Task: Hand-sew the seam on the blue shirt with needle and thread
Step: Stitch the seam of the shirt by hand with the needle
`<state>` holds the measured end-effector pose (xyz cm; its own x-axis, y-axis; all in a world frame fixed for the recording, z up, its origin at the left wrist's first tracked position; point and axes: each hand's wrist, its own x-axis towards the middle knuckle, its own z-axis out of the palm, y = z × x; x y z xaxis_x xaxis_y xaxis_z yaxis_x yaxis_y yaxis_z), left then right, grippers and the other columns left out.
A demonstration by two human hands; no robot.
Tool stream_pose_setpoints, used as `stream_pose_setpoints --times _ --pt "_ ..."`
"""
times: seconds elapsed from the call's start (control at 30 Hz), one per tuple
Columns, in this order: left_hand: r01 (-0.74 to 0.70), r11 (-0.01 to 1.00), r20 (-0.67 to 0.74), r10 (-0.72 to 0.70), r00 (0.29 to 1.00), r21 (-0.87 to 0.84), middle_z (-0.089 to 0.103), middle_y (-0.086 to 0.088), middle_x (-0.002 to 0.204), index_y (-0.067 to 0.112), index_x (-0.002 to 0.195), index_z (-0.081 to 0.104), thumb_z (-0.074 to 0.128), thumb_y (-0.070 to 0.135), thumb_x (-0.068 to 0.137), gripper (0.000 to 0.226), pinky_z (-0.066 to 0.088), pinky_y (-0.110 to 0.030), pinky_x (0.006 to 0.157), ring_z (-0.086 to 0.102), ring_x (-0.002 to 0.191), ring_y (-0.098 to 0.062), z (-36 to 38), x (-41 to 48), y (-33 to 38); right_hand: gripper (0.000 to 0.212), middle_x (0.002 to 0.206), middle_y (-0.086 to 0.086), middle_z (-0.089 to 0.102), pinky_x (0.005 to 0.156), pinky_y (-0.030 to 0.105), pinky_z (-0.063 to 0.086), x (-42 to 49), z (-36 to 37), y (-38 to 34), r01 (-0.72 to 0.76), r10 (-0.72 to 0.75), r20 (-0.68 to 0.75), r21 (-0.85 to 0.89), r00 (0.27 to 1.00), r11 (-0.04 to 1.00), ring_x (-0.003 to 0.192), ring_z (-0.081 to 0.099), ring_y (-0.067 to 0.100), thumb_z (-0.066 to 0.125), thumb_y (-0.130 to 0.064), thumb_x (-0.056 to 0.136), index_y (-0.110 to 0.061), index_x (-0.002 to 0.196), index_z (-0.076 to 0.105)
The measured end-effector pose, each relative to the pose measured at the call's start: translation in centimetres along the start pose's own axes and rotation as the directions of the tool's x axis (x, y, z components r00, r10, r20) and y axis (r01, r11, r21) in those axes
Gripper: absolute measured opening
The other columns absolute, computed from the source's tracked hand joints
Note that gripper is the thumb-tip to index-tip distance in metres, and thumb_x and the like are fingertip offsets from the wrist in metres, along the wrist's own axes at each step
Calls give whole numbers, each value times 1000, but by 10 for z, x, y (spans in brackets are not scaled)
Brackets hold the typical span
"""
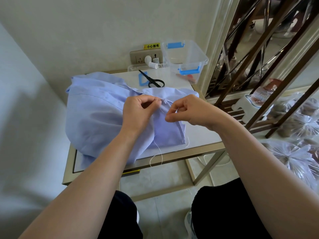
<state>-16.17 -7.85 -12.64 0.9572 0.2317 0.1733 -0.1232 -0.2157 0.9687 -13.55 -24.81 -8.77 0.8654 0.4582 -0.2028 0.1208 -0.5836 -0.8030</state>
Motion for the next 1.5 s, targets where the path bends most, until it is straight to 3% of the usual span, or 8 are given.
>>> stream_pose_setpoints --times 0.13,0.27,0.37,0.5,0.8,1.07,1.37,1.5 --pt "-23 999 66 20 998 45 72 3 75 9 86 77 69 7 87 8 43 -13 71 63 71 0 -1 1 -3 26 44 -11 28 52 27 20 9 3 10 80 -40 -254 149 966 986 44 23 9 78 -36 80 -19 97 68" --pt "-40 998 153 34 988 40 72 0 81 3 93 75 69 3 87 8 44 -8 71 64 72 4 -1 0 4 16 43 -12 29 53 29 20 13 9 13 129 -90 -301 113 949 985 43 22 8 77 -30 83 -15 84 72" --pt "72 997 189 -64 980 -33 70 2 78 6 92 74 69 8 88 6 44 -6 68 62 68 6 -1 -6 9 11 45 -11 31 62 28 29 17 5 18 121 -69 -335 135 940 983 47 26 10 76 -24 83 -18 75 70" --pt "124 990 199 -135 971 68 64 5 71 12 83 74 68 16 90 10 39 -3 60 53 59 7 -8 -3 5 10 41 -14 30 66 28 31 15 3 22 80 -29 -311 154 950 985 47 26 9 77 -24 84 -20 78 71" --pt "130 988 240 -147 960 84 72 0 82 12 91 76 75 13 84 7 49 -13 72 62 73 -2 -15 6 4 9 42 -14 32 42 12 25 12 1 22 50 -1 -250 186 968 981 41 26 6 75 -21 85 -18 79 70" --pt "37 998 227 -47 973 45 70 5 79 10 92 74 70 9 88 6 43 -7 71 61 72 6 -4 2 4 11 44 -10 34 42 11 25 12 1 22 52 2 -242 217 970 975 41 25 6 75 -23 86 -13 83 72" --pt "60 998 226 -63 972 19 71 15 72 22 82 74 69 14 90 12 43 -8 71 61 73 5 -2 3 2 9 43 -11 33 43 6 27 10 4 20 64 -6 -231 244 973 968 38 29 5 73 -19 88 -10 86 72" --pt "76 997 207 -81 975 31 71 14 72 20 83 74 70 13 88 10 45 -8 71 61 71 5 -4 5 0 4 45 -12 34 50 14 30 9 5 18 50 -7 -199 213 980 976 43 30 6 70 -19 89 -18 93 68"
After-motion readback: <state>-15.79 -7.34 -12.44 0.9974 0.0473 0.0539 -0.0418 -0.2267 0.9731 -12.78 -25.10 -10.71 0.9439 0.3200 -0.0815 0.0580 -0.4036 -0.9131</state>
